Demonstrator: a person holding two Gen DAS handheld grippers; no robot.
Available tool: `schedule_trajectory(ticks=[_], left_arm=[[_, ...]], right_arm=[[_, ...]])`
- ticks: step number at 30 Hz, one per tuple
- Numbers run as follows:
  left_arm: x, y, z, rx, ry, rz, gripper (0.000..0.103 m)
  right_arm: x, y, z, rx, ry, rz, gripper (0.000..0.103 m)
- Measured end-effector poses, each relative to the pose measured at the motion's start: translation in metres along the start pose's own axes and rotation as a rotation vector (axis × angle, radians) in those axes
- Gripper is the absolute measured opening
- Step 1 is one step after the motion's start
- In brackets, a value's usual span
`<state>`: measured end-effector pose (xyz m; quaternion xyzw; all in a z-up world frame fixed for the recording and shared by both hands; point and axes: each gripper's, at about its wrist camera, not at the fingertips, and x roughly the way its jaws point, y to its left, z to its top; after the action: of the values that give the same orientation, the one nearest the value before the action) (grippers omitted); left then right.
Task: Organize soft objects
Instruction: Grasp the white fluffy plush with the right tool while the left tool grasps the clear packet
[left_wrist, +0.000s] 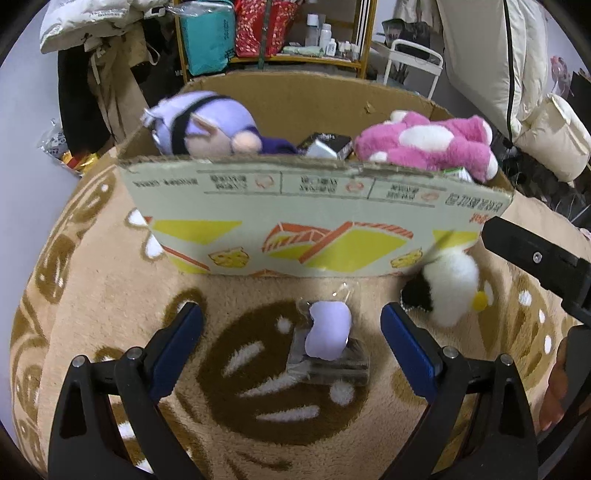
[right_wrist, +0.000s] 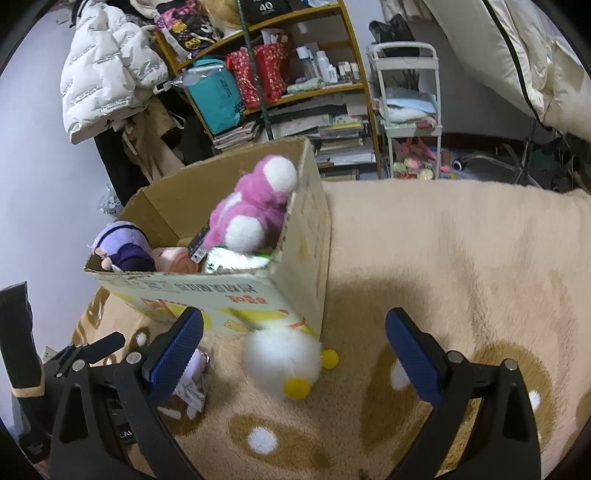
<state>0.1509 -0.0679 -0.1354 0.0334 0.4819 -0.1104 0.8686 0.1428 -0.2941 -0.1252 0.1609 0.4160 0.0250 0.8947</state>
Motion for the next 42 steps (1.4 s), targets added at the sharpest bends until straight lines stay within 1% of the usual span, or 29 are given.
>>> schedule_trajectory(ticks=[10,14,20,23,26,28,29,32,33,35,36,37,38,39,41,42], left_arm=[[0.021,-0.003,-0.001,-0.011,0.077,-0.026,0.096],[0.03,-0.004,-0.003,0.005,0.098,-0.009,0.096],[0.042,-0.011,-0.005,0.04,0.127,-0.002,0.096],[0.05,-0.016,-0.005,0.056,0.151,-0.001,0.096],[0.058,-0.017,-0.005,0.048,0.161,-0.019,0.096],[0.062,-0.011,-0.005,0.045,0.158,-0.028,0.095],[0.063,-0.01,-0.006,0.046,0.156,-0.028,0.095],[0.066,-0.014,-0.009,0.061,0.151,-0.013,0.091],[0.068,-0.016,-0.011,0.062,0.149,-0.011,0.089],[0.068,-0.017,-0.013,0.059,0.147,-0.014,0.084],[0.068,-0.018,-0.015,0.059,0.144,-0.019,0.08],[0.068,-0.019,-0.015,0.061,0.143,-0.025,0.076],[0.067,-0.02,-0.015,0.064,0.141,-0.03,0.073],[0.066,-0.021,-0.016,0.069,0.141,-0.041,0.067],[0.066,-0.022,-0.017,0.079,0.137,-0.048,0.062],[0.066,-0.022,-0.018,0.082,0.137,-0.054,0.058]], right_arm=[[0.021,-0.005,-0.01,0.031,0.083,0.007,0.103],[0.031,-0.007,-0.015,0.031,0.115,0.013,0.103],[0.04,-0.001,-0.018,-0.006,0.143,0.002,0.097],[0.043,0.002,-0.018,-0.021,0.157,-0.003,0.092],[0.047,0.005,-0.019,-0.041,0.171,-0.009,0.085],[0.05,0.005,-0.02,-0.056,0.179,-0.016,0.073],[0.052,0.005,-0.021,-0.06,0.187,-0.015,0.071],[0.054,0.004,-0.022,-0.061,0.194,-0.006,0.068],[0.053,0.005,-0.022,-0.064,0.194,-0.003,0.066],[0.053,0.006,-0.022,-0.067,0.193,0.001,0.064],[0.053,0.007,-0.022,-0.07,0.192,-0.001,0.062],[0.054,0.007,-0.021,-0.071,0.193,0.001,0.058],[0.055,0.007,-0.021,-0.073,0.197,0.004,0.056],[0.055,0.008,-0.021,-0.076,0.198,0.005,0.055],[0.056,0.011,-0.021,-0.089,0.2,0.002,0.054],[0.056,0.012,-0.021,-0.097,0.201,-0.001,0.054]])
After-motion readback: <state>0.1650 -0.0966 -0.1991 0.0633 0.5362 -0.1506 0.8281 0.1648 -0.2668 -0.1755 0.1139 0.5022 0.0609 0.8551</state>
